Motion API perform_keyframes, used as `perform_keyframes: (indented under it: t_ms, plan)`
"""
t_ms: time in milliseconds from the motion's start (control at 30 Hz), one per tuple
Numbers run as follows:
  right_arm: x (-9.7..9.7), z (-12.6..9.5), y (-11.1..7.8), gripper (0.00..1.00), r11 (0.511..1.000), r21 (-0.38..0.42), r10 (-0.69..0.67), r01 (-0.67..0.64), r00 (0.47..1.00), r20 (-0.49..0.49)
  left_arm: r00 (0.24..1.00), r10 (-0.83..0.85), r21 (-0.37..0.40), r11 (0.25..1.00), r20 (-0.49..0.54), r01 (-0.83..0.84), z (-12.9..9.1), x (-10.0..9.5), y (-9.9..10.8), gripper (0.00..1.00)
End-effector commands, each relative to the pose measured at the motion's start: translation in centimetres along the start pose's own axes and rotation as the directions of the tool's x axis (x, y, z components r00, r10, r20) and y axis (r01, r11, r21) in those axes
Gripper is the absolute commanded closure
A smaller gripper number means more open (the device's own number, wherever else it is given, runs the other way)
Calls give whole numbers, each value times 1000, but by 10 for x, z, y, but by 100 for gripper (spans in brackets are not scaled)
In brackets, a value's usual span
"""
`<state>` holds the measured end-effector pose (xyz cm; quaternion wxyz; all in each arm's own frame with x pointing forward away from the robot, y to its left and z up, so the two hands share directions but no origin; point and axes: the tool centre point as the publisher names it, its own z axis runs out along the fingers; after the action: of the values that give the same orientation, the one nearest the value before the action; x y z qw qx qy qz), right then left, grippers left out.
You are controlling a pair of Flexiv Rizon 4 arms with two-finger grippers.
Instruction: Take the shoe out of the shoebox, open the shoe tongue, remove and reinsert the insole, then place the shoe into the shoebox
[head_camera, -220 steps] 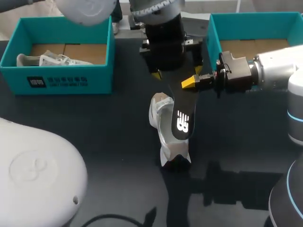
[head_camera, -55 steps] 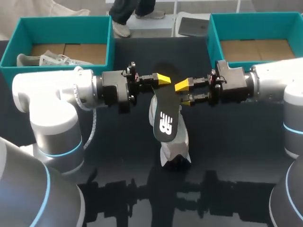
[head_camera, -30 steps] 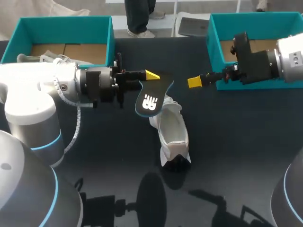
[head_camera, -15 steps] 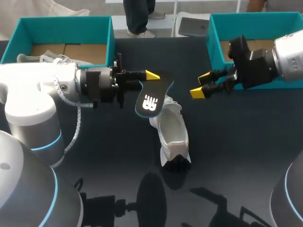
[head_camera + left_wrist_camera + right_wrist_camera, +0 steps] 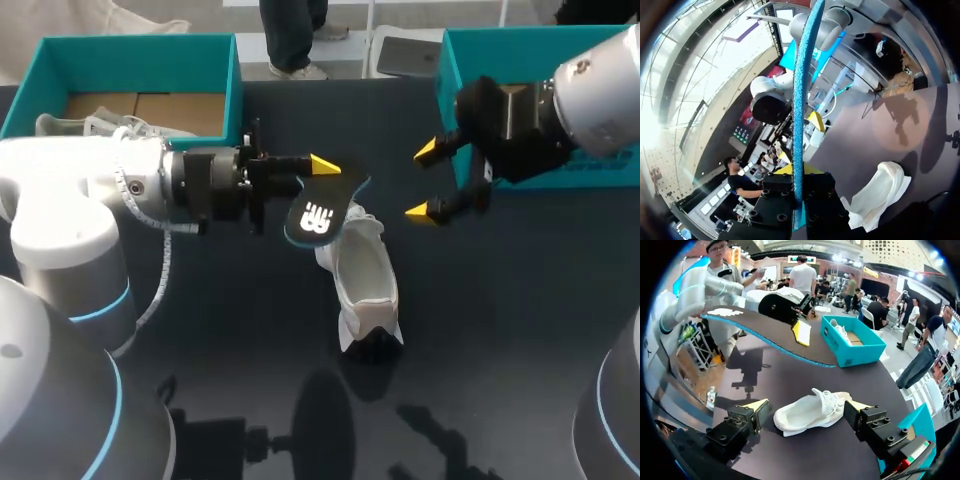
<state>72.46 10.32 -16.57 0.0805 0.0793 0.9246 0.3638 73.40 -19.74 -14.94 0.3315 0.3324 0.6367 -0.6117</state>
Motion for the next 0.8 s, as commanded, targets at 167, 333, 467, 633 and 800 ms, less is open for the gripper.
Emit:
perform_keyframes:
  t_ms: [167, 333, 467, 633, 800]
  plan:
    - [3, 27, -29, 0, 955, 198, -218, 220, 975, -28, 1000, -7, 35, 999, 21, 6, -6, 36, -31, 100]
    - [9, 41, -50, 0, 954, 200, -222, 222, 975, -26, 1000, -9, 49, 999, 21, 8, -7, 58, -39, 100]
    - [13, 55, -68, 0, 955, 202, -220, 219, 975, -20, 999, -44, 54, 998, 25, 43, -8, 75, -34, 100]
    - [19, 71, -79, 0, 955, 181, -237, 237, 971, -18, 998, -48, 67, 997, 30, 46, -1, 96, -28, 100]
    - [24, 83, -88, 0, 966, 167, -191, 197, 980, -51, 999, -46, 62, 997, 11, 46, 9, 115, -20, 100]
